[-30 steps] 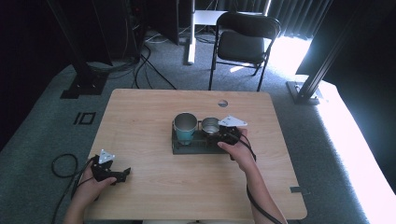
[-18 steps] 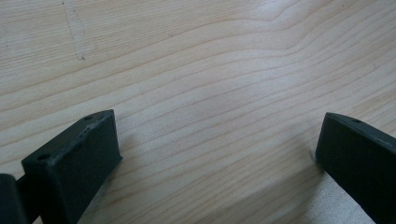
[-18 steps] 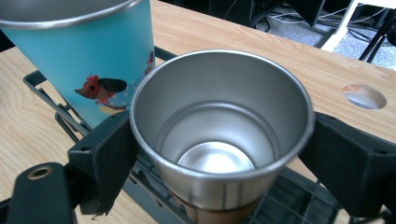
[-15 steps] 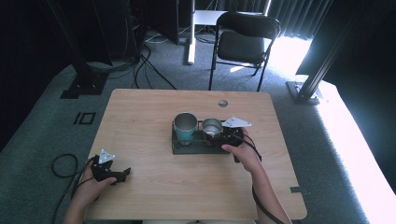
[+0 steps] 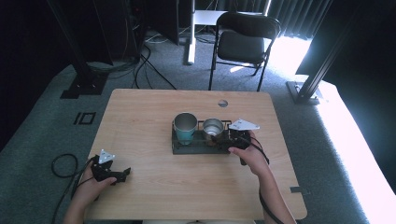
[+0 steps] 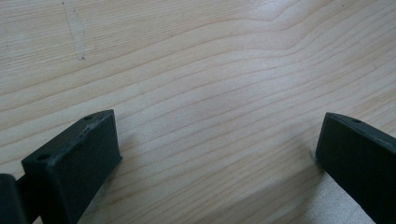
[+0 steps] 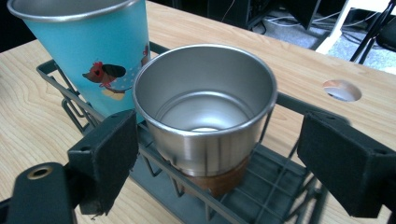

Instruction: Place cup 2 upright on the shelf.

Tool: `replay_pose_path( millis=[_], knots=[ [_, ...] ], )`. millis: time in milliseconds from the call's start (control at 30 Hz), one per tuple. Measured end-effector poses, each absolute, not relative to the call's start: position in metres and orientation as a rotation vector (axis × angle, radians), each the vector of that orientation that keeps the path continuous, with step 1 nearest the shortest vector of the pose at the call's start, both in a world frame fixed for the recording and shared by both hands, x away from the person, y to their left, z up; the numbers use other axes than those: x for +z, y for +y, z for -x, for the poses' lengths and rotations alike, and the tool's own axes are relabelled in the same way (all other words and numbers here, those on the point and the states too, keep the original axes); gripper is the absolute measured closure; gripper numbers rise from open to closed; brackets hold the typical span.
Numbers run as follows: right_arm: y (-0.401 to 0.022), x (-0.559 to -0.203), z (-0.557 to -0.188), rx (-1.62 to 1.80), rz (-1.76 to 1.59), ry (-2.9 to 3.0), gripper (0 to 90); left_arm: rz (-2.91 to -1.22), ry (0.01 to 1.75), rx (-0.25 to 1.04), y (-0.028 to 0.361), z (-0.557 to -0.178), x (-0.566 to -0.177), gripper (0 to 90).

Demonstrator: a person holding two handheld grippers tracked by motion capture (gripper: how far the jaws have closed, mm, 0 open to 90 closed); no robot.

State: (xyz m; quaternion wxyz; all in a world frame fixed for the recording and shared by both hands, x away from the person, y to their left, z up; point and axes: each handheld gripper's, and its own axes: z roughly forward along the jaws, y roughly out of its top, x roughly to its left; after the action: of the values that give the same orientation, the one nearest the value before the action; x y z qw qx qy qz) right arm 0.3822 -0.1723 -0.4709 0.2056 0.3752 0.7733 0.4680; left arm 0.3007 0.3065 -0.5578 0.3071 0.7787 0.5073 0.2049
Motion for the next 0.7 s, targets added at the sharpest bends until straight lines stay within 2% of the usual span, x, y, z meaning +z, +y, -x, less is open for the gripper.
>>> replay_pose_path(
  millis=[700],
  knots=[
    [-0.212, -0.474, -0.365, 1.304, -1.111, 2.092, 12.5, -2.060, 1.342, 0.542, 0.306, -0.301, -0.558, 0.3]
  ],
)
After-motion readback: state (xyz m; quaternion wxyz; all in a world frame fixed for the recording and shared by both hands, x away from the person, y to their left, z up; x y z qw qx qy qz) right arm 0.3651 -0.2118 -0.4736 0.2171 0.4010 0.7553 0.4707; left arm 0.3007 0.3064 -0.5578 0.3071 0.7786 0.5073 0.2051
